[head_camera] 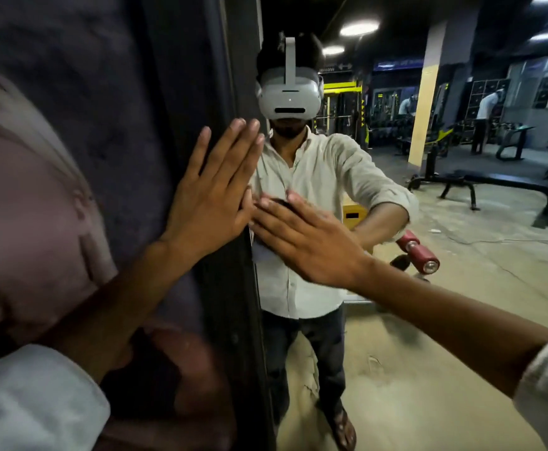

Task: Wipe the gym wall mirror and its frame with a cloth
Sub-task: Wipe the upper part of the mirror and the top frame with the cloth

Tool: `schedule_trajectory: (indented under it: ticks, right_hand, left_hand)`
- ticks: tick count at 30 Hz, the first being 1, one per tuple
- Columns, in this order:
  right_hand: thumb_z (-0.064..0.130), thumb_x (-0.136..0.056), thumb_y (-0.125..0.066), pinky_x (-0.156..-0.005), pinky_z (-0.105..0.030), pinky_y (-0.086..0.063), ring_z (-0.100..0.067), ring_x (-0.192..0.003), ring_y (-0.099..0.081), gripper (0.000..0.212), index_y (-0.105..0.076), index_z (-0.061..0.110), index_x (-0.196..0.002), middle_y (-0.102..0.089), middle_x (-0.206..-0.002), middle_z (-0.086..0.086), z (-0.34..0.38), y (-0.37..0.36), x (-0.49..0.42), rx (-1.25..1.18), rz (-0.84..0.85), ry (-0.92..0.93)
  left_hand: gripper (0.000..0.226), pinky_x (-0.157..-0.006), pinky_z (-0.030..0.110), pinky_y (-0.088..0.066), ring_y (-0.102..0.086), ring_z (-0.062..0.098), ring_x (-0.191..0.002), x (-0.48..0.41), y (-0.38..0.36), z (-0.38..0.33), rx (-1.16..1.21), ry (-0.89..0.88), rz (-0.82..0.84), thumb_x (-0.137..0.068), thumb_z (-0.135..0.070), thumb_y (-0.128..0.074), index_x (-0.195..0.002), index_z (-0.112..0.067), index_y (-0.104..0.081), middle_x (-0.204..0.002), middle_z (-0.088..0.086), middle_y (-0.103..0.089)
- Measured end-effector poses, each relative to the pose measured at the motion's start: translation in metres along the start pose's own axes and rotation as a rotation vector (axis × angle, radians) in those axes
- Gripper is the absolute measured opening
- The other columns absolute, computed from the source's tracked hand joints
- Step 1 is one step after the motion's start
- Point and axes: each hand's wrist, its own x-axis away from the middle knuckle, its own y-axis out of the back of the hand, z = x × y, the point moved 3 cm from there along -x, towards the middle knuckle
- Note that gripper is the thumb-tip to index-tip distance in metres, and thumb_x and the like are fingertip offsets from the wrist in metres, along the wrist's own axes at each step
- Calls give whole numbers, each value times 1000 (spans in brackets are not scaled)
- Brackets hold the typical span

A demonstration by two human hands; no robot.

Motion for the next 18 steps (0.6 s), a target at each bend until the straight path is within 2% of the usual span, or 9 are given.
schedule_trajectory:
  ticks: [3, 6, 9, 11, 12, 13, 15, 17, 18]
  right_hand:
    - [19, -109, -42, -129, -57, -17, -35, -161, -14, 61, -25, 3, -165, -19, -173, -17, -34, 19, -24, -41, -113, -179]
    - [17, -106, -46, -128, -58, -17, -36, -162, -12, 63, -26, 2, -164, -19, -173, -17, -28, 20, -28, -117, -146, -338]
    - [21, -106, -46, -130, -55, -14, -35, -162, -7, 67, -22, 3, -165, -13, -174, -18, -2, 6, -13, -93, -50, -124]
    - [23, -108, -42, -131, -53, -11, -34, -162, -9, 64, -22, 6, -166, -15, -174, -17, -25, 12, -10, -12, -37, 45]
    - [24, -108, -40, -131, -52, -7, -33, -162, -9, 63, -21, 7, -166, -16, -173, -17, -49, 20, -15, 29, -63, 47]
    - [24, -109, -39, -131, -52, -4, -33, -162, -9, 62, -20, 7, -166, -15, -173, -17, -78, 32, -23, 56, -108, -26]
    - [27, -110, -42, -132, -50, -2, -31, -162, -9, 61, -24, 7, -165, -15, -174, -17, -144, 62, -35, 50, -237, -330]
    - [30, -112, -42, -132, -51, -9, -30, -162, -12, 59, -30, 6, -163, -19, -173, -16, -185, 85, -39, -29, -378, -595]
    - [31, -112, -41, -132, -51, -11, -30, -162, -12, 58, -30, 6, -163, -19, -173, -16, -190, 89, -41, -55, -409, -645]
  left_hand:
    - [70, -132, 58, -14, -16, 32, -164, 0, -2, 2, 25, -23, -35, -105, -19, -44, -168, -3, -20, -177, 15, -18]
    - [69, -133, 57, -12, -16, 32, -164, -1, -1, 3, 44, -15, -56, -106, -18, -45, -168, -3, -21, -176, 15, -18]
    - [72, -133, 57, -12, -19, 34, -163, -7, 0, 1, 56, -33, -71, -101, -18, -49, -167, -1, -25, -175, 17, -21]
    - [74, -133, 57, -13, -23, 35, -162, -18, 1, 4, 54, -52, -85, -97, -18, -52, -165, 0, -29, -174, 17, -25]
    - [73, -132, 57, -16, -28, 35, -160, -26, 3, 5, 61, -52, -104, -96, -16, -52, -164, 0, -32, -173, 17, -28]
    - [71, -132, 57, -19, -31, 35, -159, -36, 5, 5, 69, -47, -125, -96, -15, -52, -163, 0, -34, -172, 17, -30]
    - [69, -130, 57, -22, -33, 36, -158, -60, 10, 3, 73, -41, -155, -98, -16, -51, -163, 0, -34, -172, 17, -31]
    - [70, -130, 57, -23, -28, 35, -160, -90, 15, -2, 71, -33, -181, -98, -18, -48, -164, 0, -32, -173, 18, -27]
    - [71, -130, 57, -23, -25, 35, -161, -105, 17, -5, 77, -27, -193, -99, -20, -48, -165, 0, -31, -174, 19, -25]
